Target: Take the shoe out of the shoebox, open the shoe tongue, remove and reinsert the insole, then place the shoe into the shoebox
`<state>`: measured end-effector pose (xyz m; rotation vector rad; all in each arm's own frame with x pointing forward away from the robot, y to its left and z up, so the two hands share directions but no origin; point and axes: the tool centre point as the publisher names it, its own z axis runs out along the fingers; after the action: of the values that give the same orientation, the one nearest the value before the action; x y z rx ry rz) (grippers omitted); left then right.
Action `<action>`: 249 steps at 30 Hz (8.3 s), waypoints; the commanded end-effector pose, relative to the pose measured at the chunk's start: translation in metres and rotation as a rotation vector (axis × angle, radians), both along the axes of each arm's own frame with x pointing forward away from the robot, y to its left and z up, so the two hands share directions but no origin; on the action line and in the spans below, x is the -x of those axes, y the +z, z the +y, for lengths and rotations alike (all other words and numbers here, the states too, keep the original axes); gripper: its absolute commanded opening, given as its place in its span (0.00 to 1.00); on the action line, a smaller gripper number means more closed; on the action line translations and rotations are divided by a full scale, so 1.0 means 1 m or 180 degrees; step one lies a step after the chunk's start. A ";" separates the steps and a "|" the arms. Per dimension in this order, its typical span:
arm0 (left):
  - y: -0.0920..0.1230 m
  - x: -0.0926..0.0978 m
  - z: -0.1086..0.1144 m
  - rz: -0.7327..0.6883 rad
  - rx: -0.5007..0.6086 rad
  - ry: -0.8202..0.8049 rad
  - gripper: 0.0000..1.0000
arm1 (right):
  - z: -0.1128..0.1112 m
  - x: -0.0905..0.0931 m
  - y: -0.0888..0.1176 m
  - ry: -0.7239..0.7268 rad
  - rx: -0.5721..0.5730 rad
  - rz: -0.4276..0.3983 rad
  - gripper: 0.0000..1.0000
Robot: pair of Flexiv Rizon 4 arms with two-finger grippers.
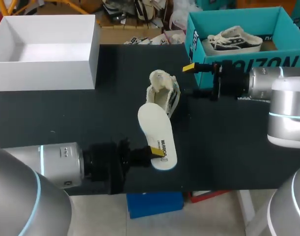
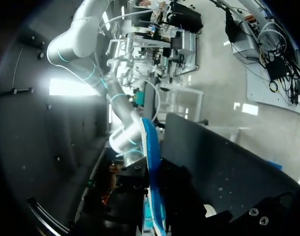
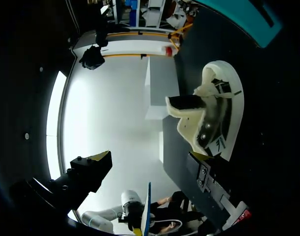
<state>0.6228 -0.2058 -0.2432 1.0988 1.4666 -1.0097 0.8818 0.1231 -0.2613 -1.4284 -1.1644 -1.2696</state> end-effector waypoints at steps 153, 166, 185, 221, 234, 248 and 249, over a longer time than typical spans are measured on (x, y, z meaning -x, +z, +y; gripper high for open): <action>-0.020 -0.190 -0.006 -0.1187 -0.1231 -0.0129 1.00 | 0.041 0.001 -0.021 0.1008 0.0142 -0.0474 0.00; 0.035 -0.165 0.027 -0.1117 -0.3169 0.0063 1.00 | 0.041 0.001 -0.021 0.1008 0.0142 -0.0474 0.00; 0.045 -0.169 0.011 -0.0914 -0.3324 -0.0086 1.00 | 0.041 0.001 -0.021 0.1008 0.0142 -0.0474 0.00; 0.008 -0.179 -0.025 -0.0272 -0.4429 -0.0323 1.00 | 0.041 0.001 -0.021 0.1008 0.0142 -0.0474 0.00; -0.004 -0.203 -0.037 -0.0290 -0.4305 -0.0334 1.00 | 0.041 0.001 -0.021 0.1008 0.0142 -0.0474 0.00; 0.013 -0.245 -0.029 -0.0409 -0.4289 -0.0271 1.00 | 0.041 0.001 -0.021 0.1008 0.0142 -0.0474 0.00; 0.014 -0.249 -0.028 -0.0410 -0.4289 -0.0266 1.00 | 0.041 0.001 -0.021 0.1008 0.0142 -0.0474 0.00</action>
<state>0.8648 -0.2367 -0.2322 2.0715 1.9953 0.1863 0.8805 0.1631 -0.2827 -1.1375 -1.4612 -1.1482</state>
